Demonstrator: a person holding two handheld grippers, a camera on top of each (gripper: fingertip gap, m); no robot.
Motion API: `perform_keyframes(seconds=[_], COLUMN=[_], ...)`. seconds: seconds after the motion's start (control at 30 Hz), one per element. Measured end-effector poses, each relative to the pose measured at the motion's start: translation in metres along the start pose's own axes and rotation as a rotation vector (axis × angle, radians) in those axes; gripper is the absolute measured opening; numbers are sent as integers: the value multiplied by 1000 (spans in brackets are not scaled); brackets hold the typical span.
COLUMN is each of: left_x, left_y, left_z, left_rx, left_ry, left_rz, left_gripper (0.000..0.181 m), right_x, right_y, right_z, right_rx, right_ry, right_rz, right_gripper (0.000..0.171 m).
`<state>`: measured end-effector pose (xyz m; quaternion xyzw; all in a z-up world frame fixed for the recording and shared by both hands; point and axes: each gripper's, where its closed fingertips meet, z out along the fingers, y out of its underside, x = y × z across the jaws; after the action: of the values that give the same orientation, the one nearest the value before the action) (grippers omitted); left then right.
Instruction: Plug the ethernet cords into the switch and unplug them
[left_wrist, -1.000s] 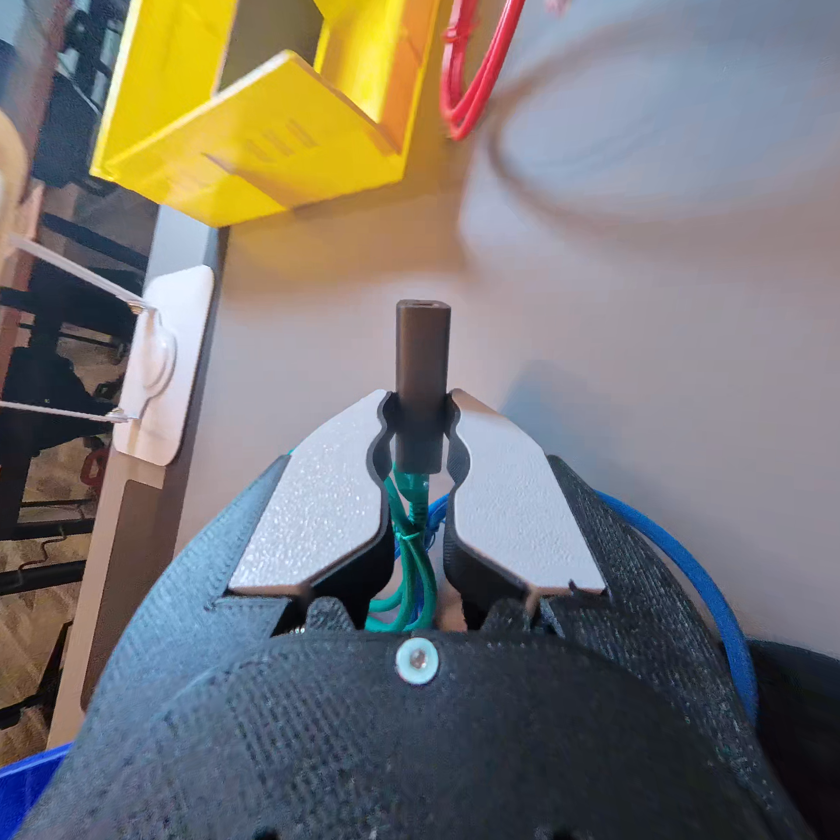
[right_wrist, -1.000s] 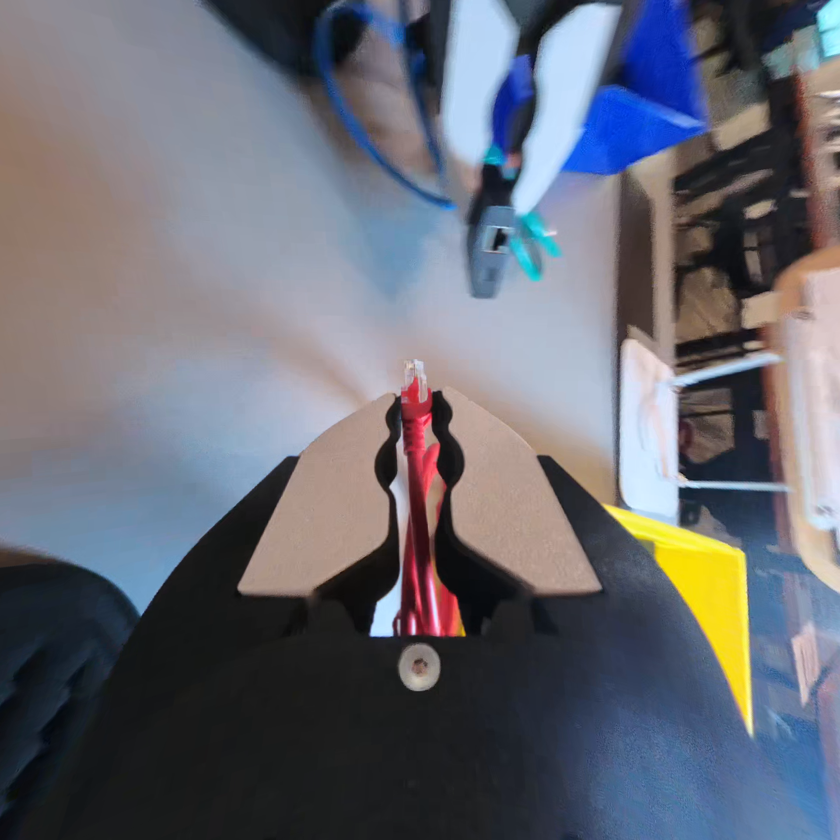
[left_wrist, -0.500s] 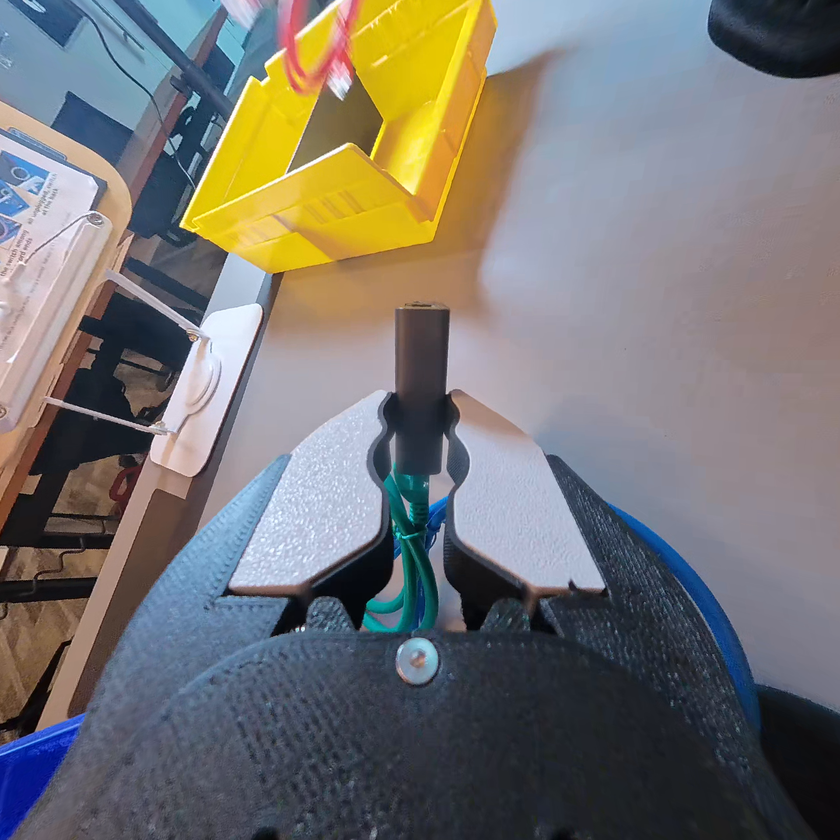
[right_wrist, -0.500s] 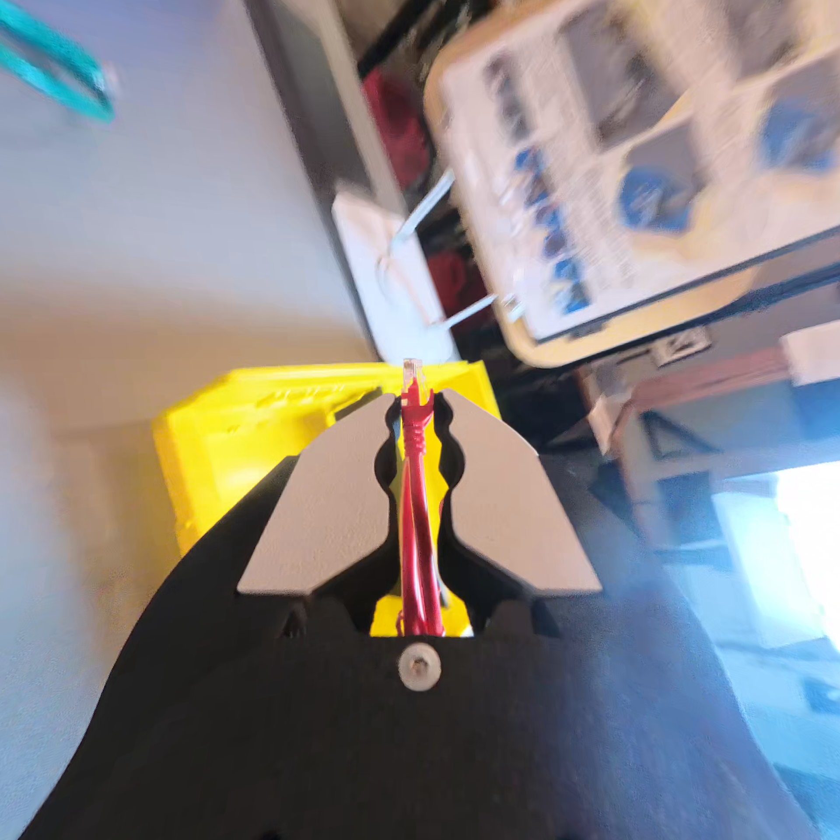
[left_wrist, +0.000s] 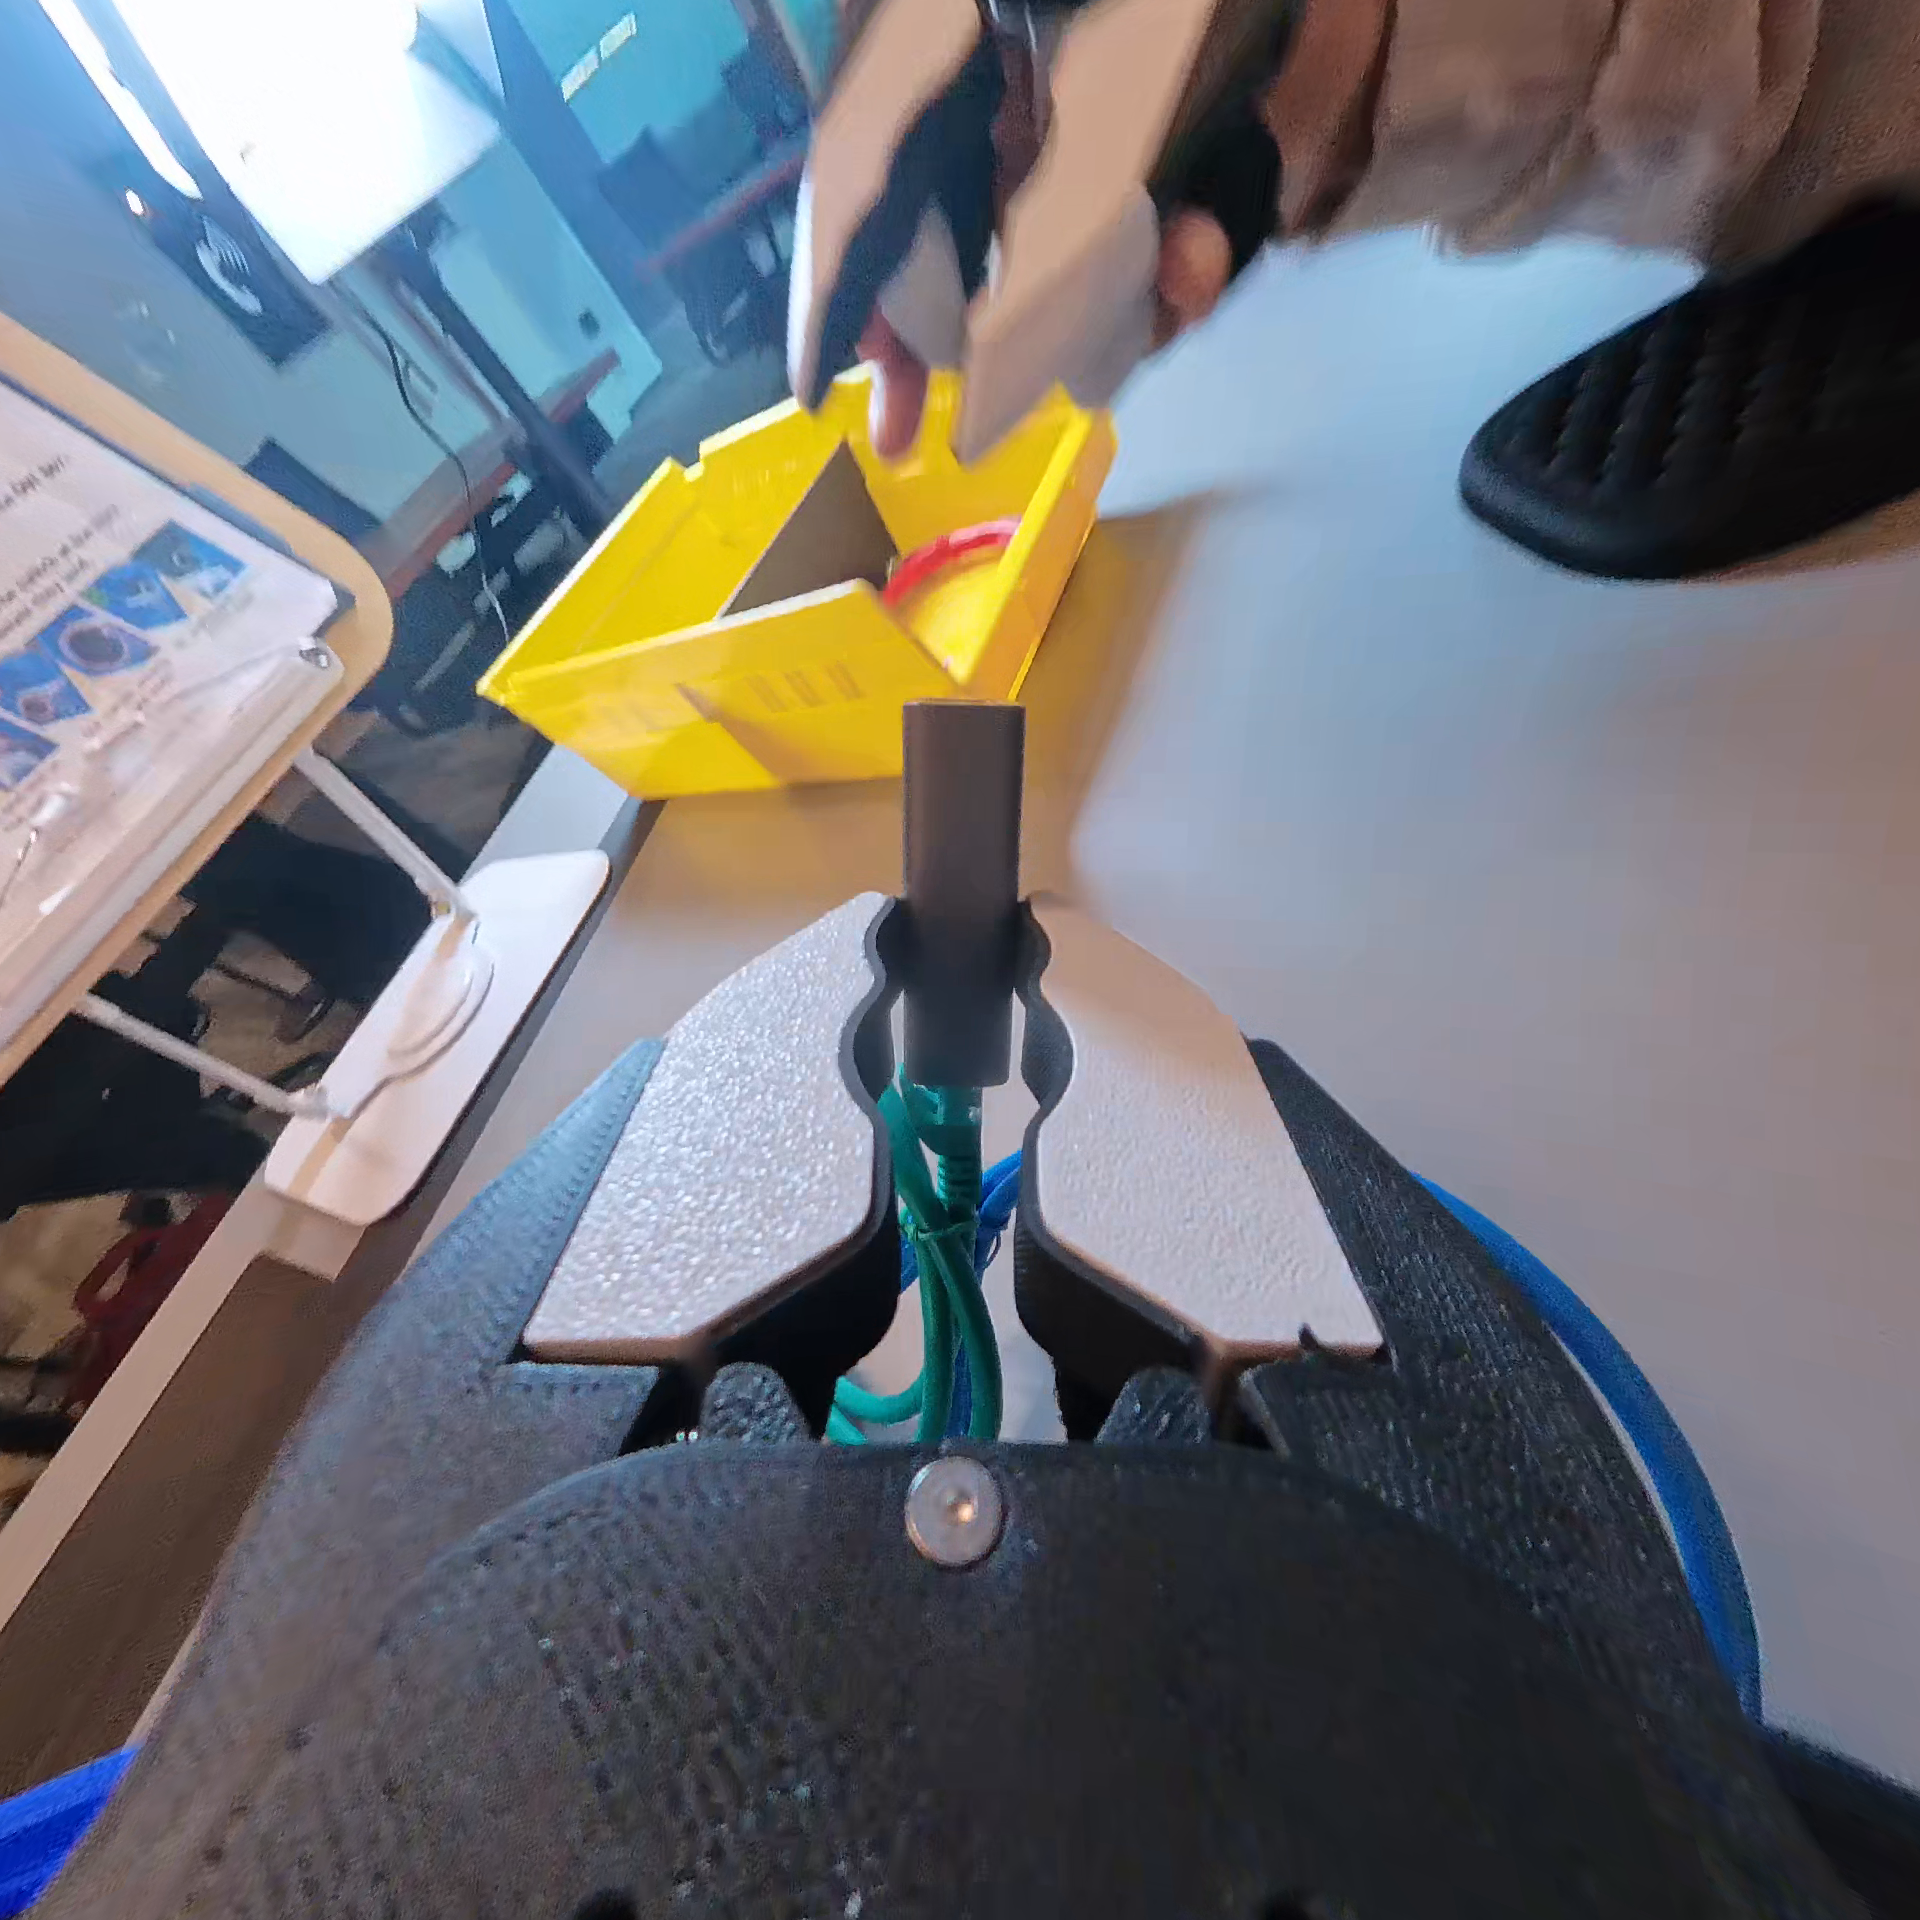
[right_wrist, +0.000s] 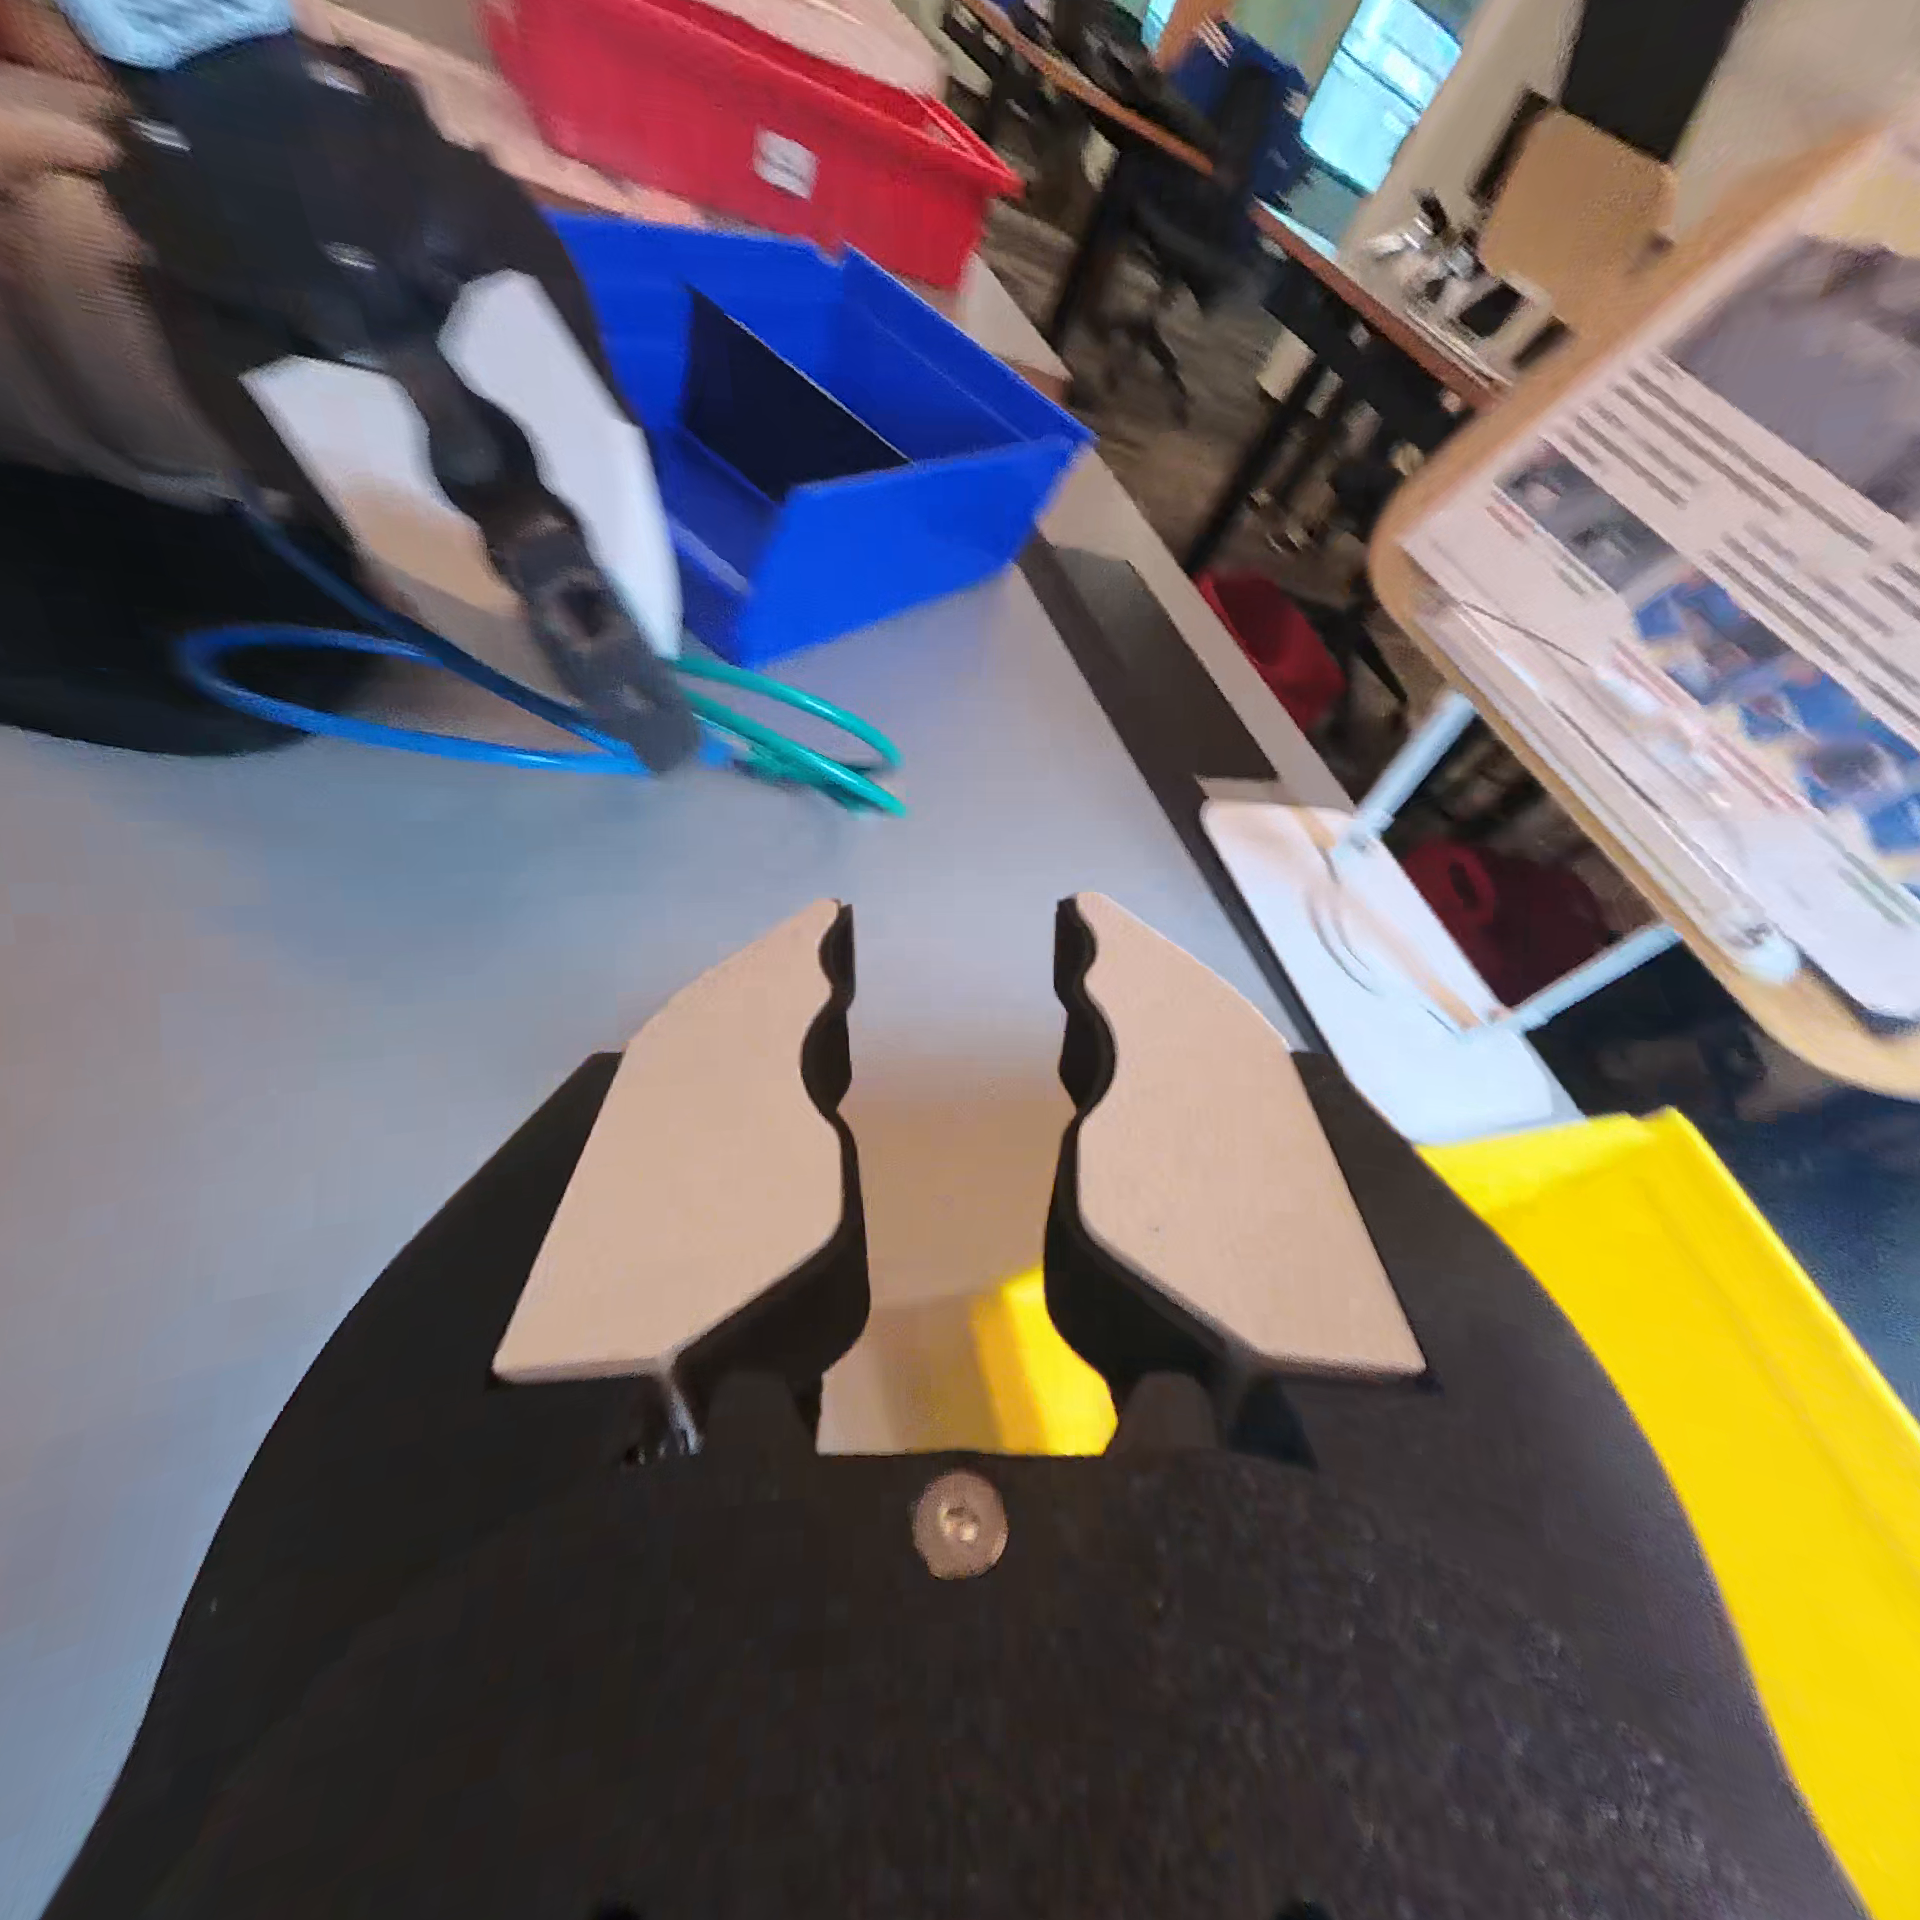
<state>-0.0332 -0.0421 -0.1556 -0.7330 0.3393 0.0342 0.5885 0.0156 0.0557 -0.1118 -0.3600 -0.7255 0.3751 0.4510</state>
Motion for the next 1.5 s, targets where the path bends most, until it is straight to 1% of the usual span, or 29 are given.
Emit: perform_keyframes(seconds=[0.1, 0.17, 0.23, 0.37, 0.5, 0.57, 0.63, 0.67, 0.7, 0.73, 0.8, 0.87, 0.9, 0.93, 1.0, 1.03, 1.07, 1.1, 1.13, 1.17, 1.2, 1.27, 1.33, 1.4, 1.5], left_x=[8, 12, 14, 18, 30, 36, 41, 43, 45, 46, 46, 44, 43, 40, 34, 30, 26, 22, 18, 15, 12, 11, 16, 24, 29], left_y=[-23, -36, -49, -70, -79, -82, -84, -86, -87, -87, -86, -86, -86, -87, -87, -87, -87, -87, -86, -87, -88, -90, -92, -92, -92], left_z=[-4, -8, -14, -31, -40, -39, -36, -35, -34, -33, -32, -32, -33, -33, -33, -35, -38, -41, -43, -45, -46, -47, -44, -42, -39], left_rx=[125, 212, 300, 492, 600, 622, 634, 638, 641, 641, 636, 639, 641, 645, 641, 644, 653, 661, 668, 680, 695, 717, 720, 712, 710], left_ry=[38, 63, 92, 190, 332, 374, 400, 410, 416, 417, 402, 390, 383, 369, 329, 308, 292, 277, 264, 260, 264, 279, 300, 324, 341], left_rz=[-25, -56, -98, -188, -238, -249, -239, -235, -229, -222, -207, -206, -208, -209, -198, -196, -200, -207, -215, -228, -246, -271, -274, -258, -251], left_gripper=[20, 20, 20, 20, 20, 20, 20, 20, 20, 20, 20, 20, 20, 20, 20, 20, 20, 20, 20, 20, 20, 20, 20, 20, 20], right_x=[-49, -69, -75, -68, -78, -93, -110, -115, -119, -119, -117, -120, -119, -115, -106, -100, -98, -98, -103, -110, -112, -113, -118, -122, -129], right_y=[-12, -14, -14, -14, -23, -25, -26, -26, -26, -30, -37, -38, -37, -39, -45, -53, -59, -61, -58, -49, -39, -21, -17, -25, -28], right_z=[14, 22, 26, 28, 26, 28, 32, 35, 36, 36, 33, 31, 32, 32, 29, 23, 17, 13, 11, 12, 17, 32, 45, 50, 53], right_rx=[47, 57, 63, 111, 147, 114, 92, 83, 80, 102, 150, 143, 140, 154, 177, 199, 211, 205, 172, 122, 85, 75, 128, 203, 226], right_ry=[-91, -103, -97, -58, -63, -106, -152, -150, -155, -136, -110, -160, -163, -127, -32, 20, 36, 19, -36, -108, -138, -143, -165, -206, -290], right_rz=[-56, -97, -117, -100, -195, -263, -309, -323, -334, -331, -323, -254, -213, -215, -288, -306, -309, -294, -269, -232, -201, -181, -115, -29, 25], right_gripper=[39, 39, 39, 43, 46, 51, 51, 54, 53, 50, 39, 30, 30, 30, 31, 33, 33, 32, 27, 27, 27, 27, 29, 30, 31])
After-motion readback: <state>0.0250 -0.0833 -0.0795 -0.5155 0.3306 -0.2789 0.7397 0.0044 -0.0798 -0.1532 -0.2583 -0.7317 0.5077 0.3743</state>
